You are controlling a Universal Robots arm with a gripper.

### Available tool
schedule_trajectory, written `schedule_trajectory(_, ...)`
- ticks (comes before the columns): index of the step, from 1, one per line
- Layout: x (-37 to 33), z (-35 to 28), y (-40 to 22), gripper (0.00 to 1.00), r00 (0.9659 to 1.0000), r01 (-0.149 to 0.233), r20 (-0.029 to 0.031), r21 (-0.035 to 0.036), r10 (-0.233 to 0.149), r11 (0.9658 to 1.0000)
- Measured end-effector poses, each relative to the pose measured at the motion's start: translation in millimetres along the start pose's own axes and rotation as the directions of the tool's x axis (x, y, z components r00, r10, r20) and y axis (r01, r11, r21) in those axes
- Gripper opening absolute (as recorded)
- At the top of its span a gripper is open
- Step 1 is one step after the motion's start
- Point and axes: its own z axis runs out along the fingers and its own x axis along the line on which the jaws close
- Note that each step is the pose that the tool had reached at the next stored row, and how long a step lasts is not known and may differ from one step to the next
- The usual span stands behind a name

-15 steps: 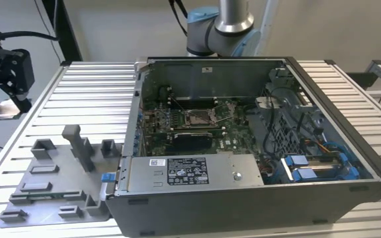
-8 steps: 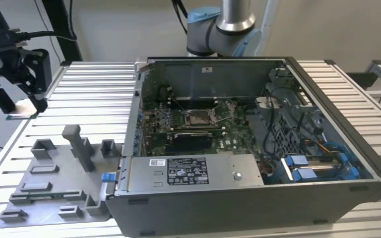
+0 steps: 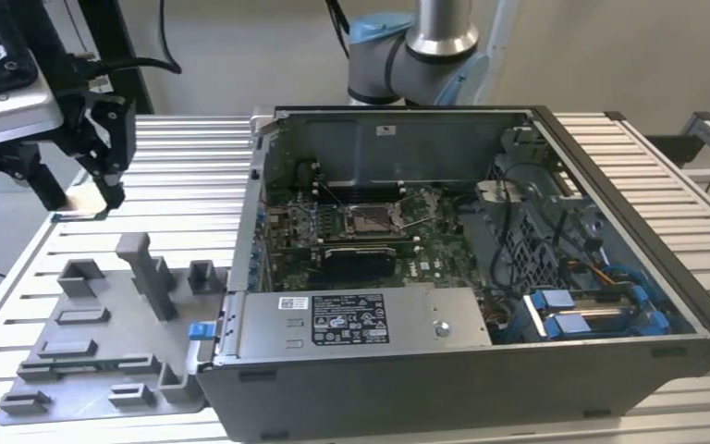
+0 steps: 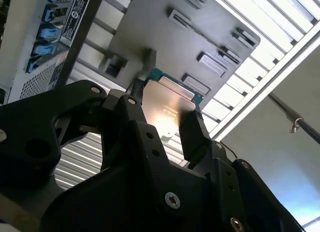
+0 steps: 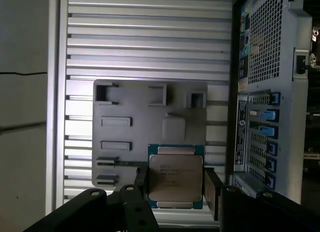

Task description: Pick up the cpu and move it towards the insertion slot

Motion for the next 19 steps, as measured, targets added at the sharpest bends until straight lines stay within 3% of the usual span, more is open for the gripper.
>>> schedule_trajectory(19, -82.6, 0.3, -1.5, 0.0, 1.0, 0.0, -0.0002, 0.0, 0.0, 1.0)
